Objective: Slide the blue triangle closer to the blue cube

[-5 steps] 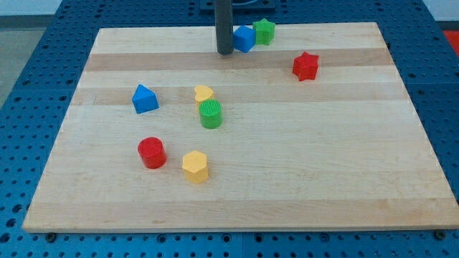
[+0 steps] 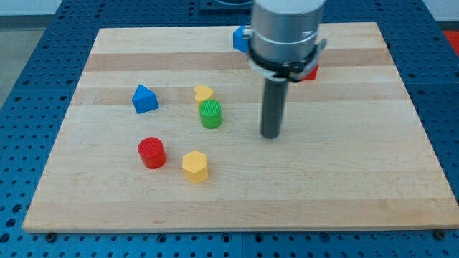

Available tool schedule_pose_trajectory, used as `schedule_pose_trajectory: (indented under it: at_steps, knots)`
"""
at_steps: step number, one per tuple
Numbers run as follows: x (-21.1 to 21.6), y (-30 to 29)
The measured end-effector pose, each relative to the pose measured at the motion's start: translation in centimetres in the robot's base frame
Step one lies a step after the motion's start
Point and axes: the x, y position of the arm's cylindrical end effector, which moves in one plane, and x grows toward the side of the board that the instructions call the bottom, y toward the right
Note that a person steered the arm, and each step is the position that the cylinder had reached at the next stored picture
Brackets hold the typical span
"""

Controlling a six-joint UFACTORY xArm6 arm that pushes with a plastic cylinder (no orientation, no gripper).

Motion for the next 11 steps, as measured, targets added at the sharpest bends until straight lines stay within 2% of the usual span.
schedule_pose_trajectory:
  at_steps: [2,4,5,6,7,8,9,10,11]
  knots:
    - [-2.9,-11.9]
    - [-3.4,-20.0]
    - [-4.8,-21.0]
    - [-6.2,-18.6]
    - [-8.8,-19.9]
    - [-9.3,-23.8]
    - [-10.3,-21.9]
    - [-10.4,-16.7]
    - [-12.4,-16.1]
